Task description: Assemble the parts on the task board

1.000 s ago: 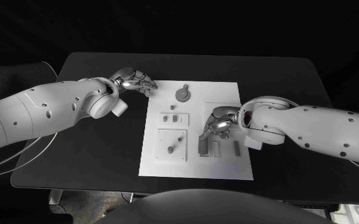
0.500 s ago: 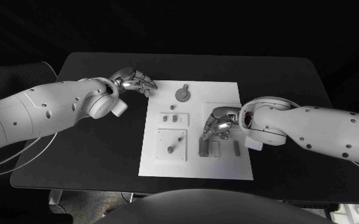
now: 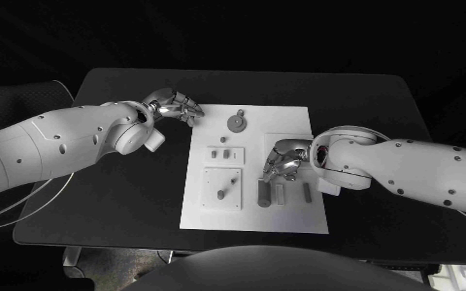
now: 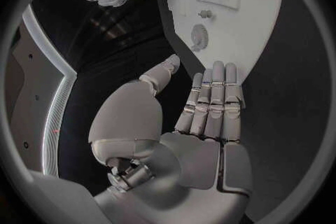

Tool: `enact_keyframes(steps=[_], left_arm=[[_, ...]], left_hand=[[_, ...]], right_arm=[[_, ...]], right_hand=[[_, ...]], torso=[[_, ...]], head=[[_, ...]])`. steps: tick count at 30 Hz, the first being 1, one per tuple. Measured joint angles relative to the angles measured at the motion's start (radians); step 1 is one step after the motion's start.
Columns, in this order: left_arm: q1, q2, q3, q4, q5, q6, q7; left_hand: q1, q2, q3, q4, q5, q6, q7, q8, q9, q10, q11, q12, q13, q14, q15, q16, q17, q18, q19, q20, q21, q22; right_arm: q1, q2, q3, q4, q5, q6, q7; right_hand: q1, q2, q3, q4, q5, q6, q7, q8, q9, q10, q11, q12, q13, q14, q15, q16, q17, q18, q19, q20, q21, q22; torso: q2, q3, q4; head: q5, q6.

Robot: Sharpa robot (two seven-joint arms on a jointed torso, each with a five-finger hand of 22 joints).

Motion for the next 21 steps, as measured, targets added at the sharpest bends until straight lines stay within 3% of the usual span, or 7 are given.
enact_keyframes(steps=[6,13,15,21], left_arm=[[0.0,-0.001,0.0,0.0,-0.001,0.0,-0.001],[0.0,-0.001,0.0,0.0,-0.001,0.001,-0.001],[0.0,-0.001,0.0,0.0,-0.002,0.001,-0.001],[0.0,-0.002,0.0,0.001,-0.002,0.001,-0.001]], left_hand=[[0.0,0.0,0.0,0.0,0.0,0.0,0.0,0.0,0.0,0.0,0.0,0.0,-0.001,0.0,0.0,-0.004,0.0,0.0,0.0,0.0,0.0,0.0],[0.0,0.0,0.0,0.0,0.0,-0.004,0.003,0.0,0.0,0.0,0.0,0.0,-0.001,0.0,0.0,-0.004,0.001,-0.002,0.0,0.0,0.0,0.001],[0.0,0.0,0.0,0.0,0.0,-0.004,0.004,0.0,0.0,0.0,0.0,0.0,-0.001,0.0,0.0,-0.004,0.001,-0.002,0.0,0.0,0.0,0.001],[0.0,0.0,0.0,0.0,0.0,-0.003,0.003,0.0,0.0,0.0,0.0,0.0,-0.001,0.0,0.0,-0.004,0.002,-0.003,0.0,0.0,0.0,0.001]], right_arm=[[0.0,-0.003,0.0,0.0,-0.004,-0.028,0.011],[0.0,-0.035,0.0,0.028,-0.037,-0.091,0.057],[0.0,-0.049,0.0,0.045,-0.063,-0.109,0.08],[-0.002,-0.089,0.0,0.091,-0.169,-0.14,0.144]], right_hand=[[-0.009,-0.017,-0.007,0.001,0.0,-0.013,0.006,-0.006,-0.004,0.0,0.0,0.0,-0.002,0.0,0.001,0.0,-0.001,0.0,0.0,0.0,0.0,0.0],[0.007,-0.07,-0.012,0.001,0.0,-0.02,0.012,-0.011,-0.007,0.0,0.0,0.004,-0.003,0.0,0.001,0.0,-0.002,-0.001,0.0,0.0,0.0,0.0],[0.028,-0.111,-0.015,-0.002,0.0,-0.02,0.012,-0.011,-0.007,0.0,0.0,0.008,-0.003,0.007,0.001,0.005,-0.002,-0.001,0.004,-0.004,0.003,0.0],[0.028,-0.185,-0.031,0.003,0.0,-0.015,0.007,-0.004,-0.001,0.0,0.0,0.008,-0.003,0.009,0.001,0.005,-0.005,-0.008,0.008,-0.008,0.004,0.0]], torso=[[0.0,-0.0004,0.0001],[0.0,-0.0005,0.0006],[0.0,-0.0005,0.0006],[0.0,-0.0005,0.0]], head=[[0.0,0.0],[0.0,0.0],[-0.001,0.0],[0.0,0.0]])
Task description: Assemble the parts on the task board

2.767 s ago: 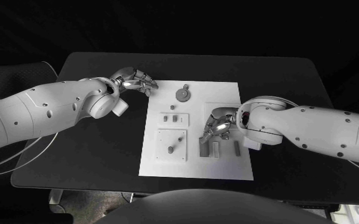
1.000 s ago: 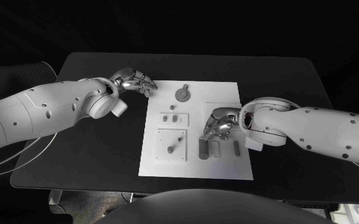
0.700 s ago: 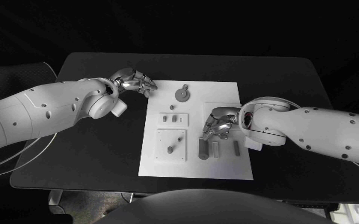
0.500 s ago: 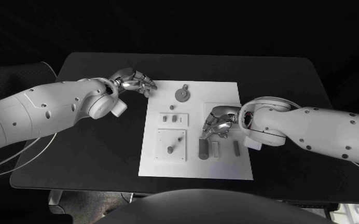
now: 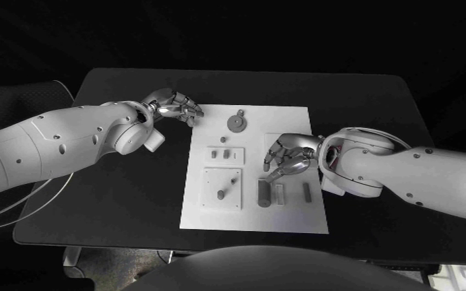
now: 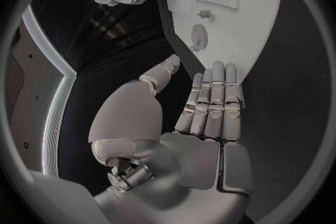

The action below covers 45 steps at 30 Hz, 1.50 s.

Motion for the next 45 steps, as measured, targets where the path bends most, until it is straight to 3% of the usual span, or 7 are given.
enact_keyframes(steps=[2,8,14,17,25,31,45], left_arm=[[0.0,-0.001,0.0,0.001,0.0,0.0,0.0],[0.0,-0.005,0.0,0.002,-0.001,0.0,0.001],[0.0,-0.003,0.0,0.004,-0.001,0.0,0.001],[0.0,-0.004,0.0,0.005,-0.001,0.0,0.001],[0.0,-0.006,0.0,0.006,-0.002,0.0,0.001],[0.0,-0.007,0.0,0.007,-0.002,0.0,0.001],[0.0,-0.009,0.0,0.007,-0.003,0.002,0.0]], left_hand=[[0.0,0.0,0.0,0.0,0.0,0.0,0.0,0.0,0.0,0.0,0.0,0.0,0.0,0.0,0.0,0.0,0.0,0.0,0.0,0.0,0.0,0.0],[0.0,0.0,0.0,0.0,0.0,0.0,0.0,0.0,0.0,0.0,0.0,0.0,0.0,0.0,0.0,0.0,0.0,-0.001,0.0,0.0,0.0,0.0],[0.0,0.0,0.0,0.0,0.0,0.0,0.0,0.0,0.0,0.0,0.0,0.0,0.0,0.0,0.0,0.0,0.001,-0.001,0.0,0.0,0.0,0.001],[0.0,0.0,0.0,0.0,0.0,0.0,0.0,0.0,0.0,0.0,0.0,0.0,0.0,0.0,0.0,0.0,0.001,-0.001,0.0,0.0,0.0,0.001],[0.0,0.0,0.0,0.0,0.0,0.0,0.0,0.0,0.0,0.0,0.0,0.0,0.0,0.0,0.0,0.0,0.002,-0.003,0.0,0.0,0.0,0.001],[0.0,0.0,0.0,0.0,0.0,0.0,0.0,0.0,0.0,0.0,0.0,0.0,-0.001,0.0,0.0,0.0,0.003,-0.007,0.0,0.0,0.0,0.001],[0.0,0.0,0.0,0.0,0.0,0.0,0.0,0.0,0.0,-0.003,-0.003,0.0,-0.001,0.0,0.0,-0.004,0.004,0.005,0.0,0.0,0.0,0.001]], right_arm=[[-0.004,-0.011,0.0,0.013,-0.033,-0.004,0.014],[-0.025,-0.026,0.0,0.041,-0.128,-0.011,0.045],[-0.056,-0.021,-0.001,0.041,-0.236,-0.021,0.063],[-0.071,-0.012,-0.001,0.037,-0.283,-0.026,0.068],[-0.093,0.003,-0.001,0.033,-0.358,-0.04,0.079],[-0.102,0.011,0.0,0.033,-0.388,-0.046,0.085],[-0.11,0.021,0.0,0.018,-0.484,-0.07,0.088]], right_hand=[[-0.01,-0.01,-0.011,0.0,0.0,0.005,-0.005,0.005,0.006,-0.002,-0.002,0.0,0.0,0.002,0.0,0.0,0.0,0.0,0.0,0.0,0.0,0.0],[-0.017,-0.023,-0.047,-0.001,0.0,0.057,-0.033,0.069,0.073,-0.018,-0.027,0.006,0.004,-0.014,-0.016,0.0,0.0,0.008,-0.004,0.004,-0.006,0.0],[-0.023,-0.031,-0.056,0.001,0.0,0.088,-0.063,0.192,0.257,-0.009,-0.063,0.011,0.004,-0.011,-0.029,0.0,0.0,0.008,-0.004,0.004,-0.011,0.0],[-0.023,-0.031,-0.056,0.001,0.0,0.083,-0.075,0.228,0.323,-0.004,-0.072,0.016,0.004,-0.008,-0.033,0.0,-0.001,0.008,0.007,0.0,-0.011,0.0],[-0.024,-0.03,-0.056,0.001,0.0,0.097,-0.089,0.245,0.367,0.02,-0.087,0.02,0.004,0.001,-0.043,0.0,-0.002,0.008,0.02,-0.008,-0.011,0.0],[-0.028,-0.025,-0.053,0.004,0.0,0.101,-0.093,0.245,0.374,0.025,-0.089,0.02,0.004,0.01,-0.043,0.0,-0.003,0.008,0.025,-0.01,-0.011,0.0],[-0.015,-0.012,-0.042,-0.002,0.0,0.125,-0.109,0.248,0.393,0.054,-0.1,0.027,0.004,0.059,-0.049,0.0,0.034,0.008,0.041,-0.019,-0.006,0.0]], torso=[[0.0,0.0001,-0.0006],[0.0,0.0008,-0.0012],[0.0,0.0011,-0.0015],[0.0,0.0011,-0.0012],[0.001,0.001,0.0005],[0.001,0.001,0.0006],[0.0,0.001,0.0001]], head=[[0.0,0.0],[0.001,0.0],[0.0,0.0],[-0.001,0.0],[-0.001,0.0],[0.0,0.0],[-0.001,0.0]])
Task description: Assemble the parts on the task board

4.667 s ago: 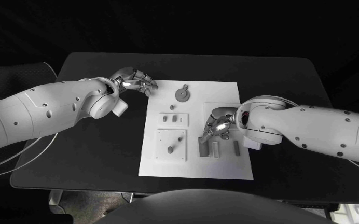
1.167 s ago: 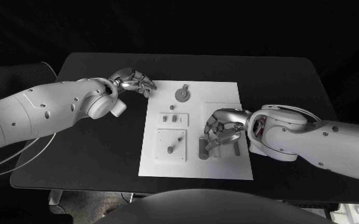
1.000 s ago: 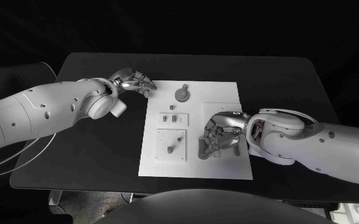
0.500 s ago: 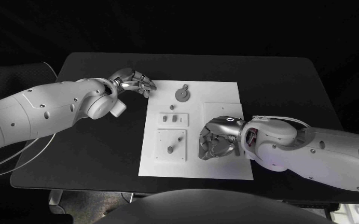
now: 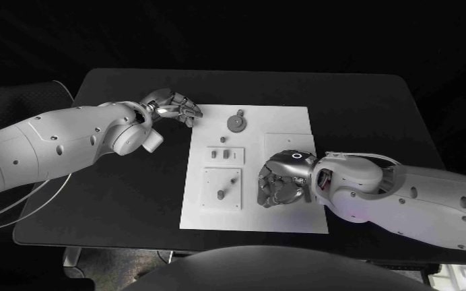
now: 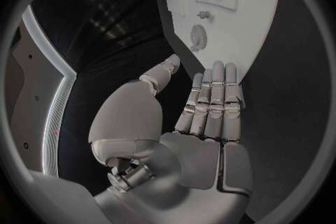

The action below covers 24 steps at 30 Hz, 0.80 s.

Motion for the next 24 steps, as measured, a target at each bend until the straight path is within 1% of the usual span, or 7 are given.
enact_keyframes(steps=[3,5,11,15,18,20,24], left_arm=[[0.0,0.0,0.0,0.0,0.0,0.0,0.0],[0.0,0.0,0.0,0.0,-0.001,0.0,0.0],[0.0,0.0,0.0,-0.001,-0.001,0.001,0.0],[0.0,0.0,0.0,-0.001,-0.002,0.001,-0.001],[0.0,0.0,0.0,-0.001,-0.003,0.001,-0.001],[0.0,-0.001,0.0,-0.001,-0.003,0.002,-0.001],[0.0,-0.001,0.0,-0.002,-0.004,0.002,-0.001]], left_hand=[[0.0,0.0,0.0,0.0,0.0,0.0,0.0,0.0,0.0,0.0,0.0,0.0,0.0,0.0,0.0,0.0,0.0,0.0,0.0,0.0,0.0,0.0],[0.0,0.0,0.0,0.0,0.0,0.0,0.0,0.0,0.0,0.0,0.0,0.0,0.0,0.0,0.0,0.0,0.0,0.0,0.0,0.0,0.0,0.001],[0.0,0.0,0.0,0.0,0.0,0.0,0.0,0.0,0.0,0.0,0.0,0.0,0.0,0.0,0.0,0.0,0.001,0.0,0.0,0.0,0.0,0.001],[0.0,0.0,0.0,0.0,0.0,0.0,0.0,0.0,0.0,0.0,0.0,0.0,0.0,0.0,0.0,0.0,0.001,-0.001,0.0,0.0,0.0,0.001],[0.0,0.0,0.0,0.0,0.0,0.0,0.0,0.0,0.0,0.0,0.0,0.0,-0.001,0.0,0.0,0.0,0.002,-0.001,0.0,0.0,0.0,0.001],[0.0,0.0,0.0,0.0,0.0,0.0,0.0,0.0,0.0,0.0,0.0,0.0,-0.001,0.0,0.0,0.0,0.002,-0.004,0.0,0.0,0.0,0.001],[0.0,0.0,0.0,0.0,0.0,0.0,0.0,0.0,0.0,0.0,0.0,0.0,-0.001,0.0,0.0,0.0,0.002,-0.005,0.0,0.0,0.0,0.002]], right_arm=[[0.0,0.002,0.0,-0.004,-0.024,-0.008,0.0],[0.0,0.002,0.0,-0.006,-0.039,-0.012,-0.001],[-0.001,0.006,0.0,-0.007,-0.062,-0.016,0.003],[-0.001,0.007,0.0,-0.011,-0.07,-0.015,0.009],[0.0,0.006,0.0,-0.013,-0.074,-0.012,0.014],[-0.002,0.005,-0.001,-0.019,-0.076,-0.008,0.015],[-0.002,0.005,-0.001,-0.025,-0.077,-0.005,0.014]], right_hand=[[0.004,0.004,0.0,0.0,0.0,0.004,0.003,0.0,0.003,0.0,0.0,0.0,0.0,0.005,0.002,0.0,0.005,0.0,0.0,0.0,0.0,0.0],[0.006,0.006,0.0,0.0,0.0,0.007,0.0,0.0,0.003,0.004,-0.004,0.0,0.0,0.007,0.0,0.0,0.006,0.0,0.004,-0.004,0.0,0.0],[0.022,0.011,0.0,0.0,0.0,0.011,-0.004,0.0,0.009,0.011,-0.004,0.0,0.0,0.014,0.0,0.0,0.01,0.0,0.004,-0.004,0.0,0.0],[0.024,0.013,-0.003,-0.003,0.0,0.015,-0.001,0.0,0.012,0.012,-0.004,0.0,-0.001,0.014,0.0,0.0,0.01,0.0,0.004,-0.004,0.0,0.0],[0.035,0.019,-0.003,-0.003,-0.001,0.018,-0.004,-0.001,0.012,0.014,-0.007,0.0,-0.001,0.014,0.0,0.0,0.009,0.0,0.004,-0.004,0.0,0.0],[0.054,0.033,-0.004,-0.004,-0.001,0.018,-0.004,-0.006,0.016,0.014,-0.007,0.0,-0.001,0.014,0.0,0.0,0.007,0.0,0.004,-0.004,0.0,0.0],[0.053,0.031,-0.014,-0.003,-0.001,0.019,-0.005,-0.009,0.015,0.014,-0.007,0.0,-0.002,0.014,0.0,0.0,0.001,0.0,0.004,-0.004,0.0,0.0]], torso=[[0.0,0.0,0.0],[0.0,0.0,0.0],[0.0,0.0,0.0],[0.0,0.0001,0.0001],[0.0,-0.0005,0.0004],[0.0,-0.0006,0.0004],[0.0,-0.0009,0.0004]], head=[[0.0,0.0],[0.0,0.0],[0.0,0.0],[0.0,0.0],[-0.001,0.0],[-0.001,0.0],[-0.002,0.0]])
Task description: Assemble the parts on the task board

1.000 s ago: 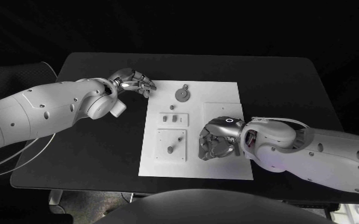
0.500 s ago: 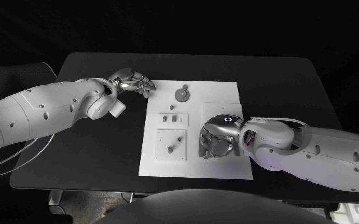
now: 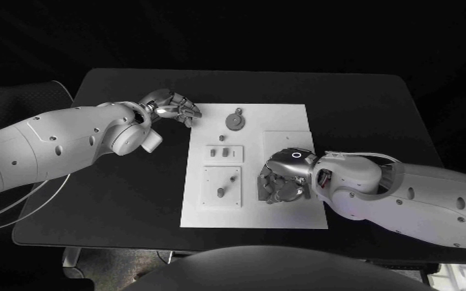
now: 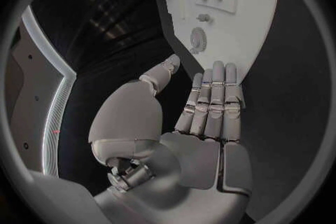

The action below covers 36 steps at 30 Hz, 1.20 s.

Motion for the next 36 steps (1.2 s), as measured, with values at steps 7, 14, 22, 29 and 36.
enact_keyframes(steps=[7,14,22,29,36], left_arm=[[0.0,0.0,0.0,-0.001,-0.001,0.0,0.0],[0.0,0.001,0.0,-0.001,-0.001,0.0,-0.001],[0.0,0.001,0.0,-0.001,-0.001,0.0,-0.001],[0.0,0.001,0.0,-0.002,-0.001,0.0,-0.001],[0.0,0.001,0.0,-0.001,-0.002,0.0,-0.002]], left_hand=[[0.0,0.0,0.0,0.0,0.0,0.0,0.0,0.0,0.0,-0.004,0.004,0.0,0.0,0.0,0.0,0.0,0.001,-0.001,-0.001,0.001,-0.004,0.0],[0.0,0.0,0.0,0.0,0.0,0.0,0.0,0.0,0.0,-0.004,0.004,0.0,-0.001,-0.003,0.003,-0.004,0.002,-0.001,-0.003,0.003,-0.004,0.0],[0.0,0.0,0.0,0.0,0.0,0.0,0.0,0.0,0.0,-0.004,0.004,0.0,-0.001,-0.003,0.003,-0.004,0.003,-0.002,-0.003,0.003,-0.004,0.001],[0.0,0.0,0.0,0.0,0.0,0.0,0.0,0.0,0.0,-0.004,0.004,0.0,-0.001,-0.003,0.003,-0.004,0.003,-0.003,-0.003,0.003,-0.004,0.001],[0.0,0.0,0.0,0.0,0.0,0.0,0.0,0.0,0.0,-0.004,0.004,0.0,-0.001,-0.002,0.002,-0.004,0.004,0.0,-0.003,0.003,-0.004,0.001]], right_arm=[[0.001,-0.005,0.001,-0.007,0.016,0.01,-0.004],[0.001,-0.009,0.0,-0.005,0.061,0.012,-0.003],[0.001,-0.038,0.001,-0.001,0.194,0.001,0.006],[0.005,-0.052,0.003,0.002,0.298,-0.018,0.013],[0.006,-0.038,0.004,-0.012,0.316,-0.028,0.006]], right_hand=[[-0.043,-0.043,-0.007,0.007,0.0,0.0,0.0,-0.015,0.0,0.0,0.0,-0.005,-0.001,-0.008,0.001,0.0,-0.015,0.0,0.0,0.0,0.0,0.0],[-0.053,-0.039,0.0,0.014,0.0,-0.004,0.004,-0.026,0.0,0.0,0.0,-0.007,-0.001,-0.009,0.002,0.0,-0.017,0.0,0.0,0.0,0.0,0.0],[-0.087,-0.028,0.013,0.026,0.0,-0.014,0.014,-0.064,-0.02,0.0,0.007,-0.012,-0.002,-0.013,-0.002,0.0,-0.015,0.0,0.0,0.0,-0.004,0.0],[-0.095,-0.001,0.017,0.019,0.0,-0.011,0.018,-0.079,-0.034,0.003,0.011,-0.012,0.001,-0.001,-0.005,0.0,0.002,0.0,0.005,-0.005,-0.004,0.0],[-0.076,0.04,0.017,0.005,0.0,-0.005,0.015,-0.09,-0.042,0.003,0.011,-0.012,0.002,0.005,-0.008,0.0,0.008,0.0,0.005,-0.005,-0.004,0.0]], torso=[[0.0,0.0004,-0.0002],[0.0,0.0009,-0.0005],[0.0,0.001,-0.0002],[0.0,0.001,-0.0002],[0.001,0.001,-0.0003]], head=[[0.0,0.0],[0.001,0.0],[-0.001,0.0],[-0.001,0.0],[-0.001,0.0]])
